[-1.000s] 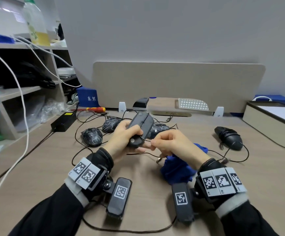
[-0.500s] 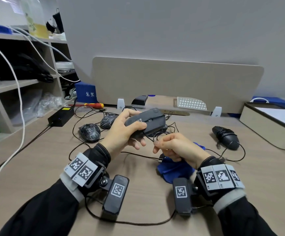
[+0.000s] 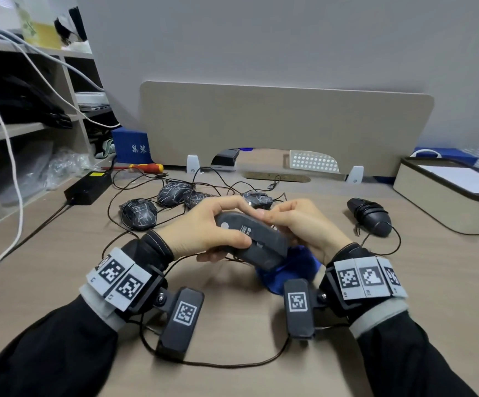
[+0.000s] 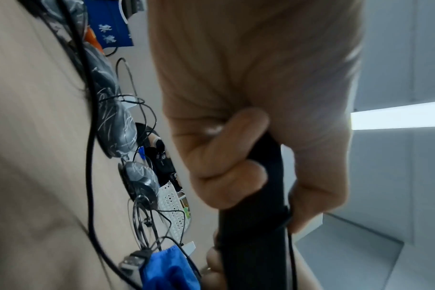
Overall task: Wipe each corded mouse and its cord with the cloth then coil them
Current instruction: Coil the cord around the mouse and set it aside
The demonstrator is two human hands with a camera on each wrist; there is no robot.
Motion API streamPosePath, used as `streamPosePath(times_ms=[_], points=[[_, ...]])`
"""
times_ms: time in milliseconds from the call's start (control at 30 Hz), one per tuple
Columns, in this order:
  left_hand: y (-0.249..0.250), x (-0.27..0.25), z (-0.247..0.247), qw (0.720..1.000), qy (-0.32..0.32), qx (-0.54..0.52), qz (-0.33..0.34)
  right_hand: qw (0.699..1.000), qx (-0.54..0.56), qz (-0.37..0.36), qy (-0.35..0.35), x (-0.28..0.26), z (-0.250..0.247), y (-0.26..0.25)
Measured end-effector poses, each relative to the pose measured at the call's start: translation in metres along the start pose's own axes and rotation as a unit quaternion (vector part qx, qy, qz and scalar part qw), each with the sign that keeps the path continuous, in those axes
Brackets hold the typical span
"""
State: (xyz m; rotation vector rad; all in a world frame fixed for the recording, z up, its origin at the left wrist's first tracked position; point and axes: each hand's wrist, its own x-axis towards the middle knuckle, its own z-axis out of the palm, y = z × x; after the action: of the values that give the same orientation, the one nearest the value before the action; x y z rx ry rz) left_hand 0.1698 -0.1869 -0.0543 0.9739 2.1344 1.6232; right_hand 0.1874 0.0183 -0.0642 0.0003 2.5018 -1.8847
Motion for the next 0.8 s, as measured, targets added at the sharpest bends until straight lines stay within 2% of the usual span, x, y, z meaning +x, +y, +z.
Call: streamPosePath(times_ms=[67,233,333,400,500,700,800], points=[[0.0,0.001,0.002,0.998,-0.013,0.063,-0.006,1.0,0.006,-0.019,0.013,-0.002,-0.001,-0.004],[-0.008,0.007,0.003,0.992,0.045,0.111,-0.043,0.995,0.023,-0.075,0.058,-0.005,0.001,-0.01],[-0.017,0.011,0.001,0.987,0.084,0.121,-0.068,0.989,0.102,-0.103,0.035,-0.009,0.001,-0.019],[-0.021,0.015,0.002,0.984,0.13,0.103,-0.072,0.985,0.132,-0.111,-0.005,-0.011,0.004,-0.021],[-0.023,0.019,-0.001,0.974,0.209,0.048,-0.076,0.989,0.081,-0.114,-0.037,-0.013,0.016,-0.02],[-0.022,0.02,-0.002,0.956,0.283,-0.026,-0.071,0.995,0.07,-0.05,-0.049,-0.01,0.026,-0.015],[-0.019,0.021,-0.005,0.94,0.319,-0.091,-0.079,0.992,0.01,-0.048,-0.117,-0.012,0.029,-0.01]])
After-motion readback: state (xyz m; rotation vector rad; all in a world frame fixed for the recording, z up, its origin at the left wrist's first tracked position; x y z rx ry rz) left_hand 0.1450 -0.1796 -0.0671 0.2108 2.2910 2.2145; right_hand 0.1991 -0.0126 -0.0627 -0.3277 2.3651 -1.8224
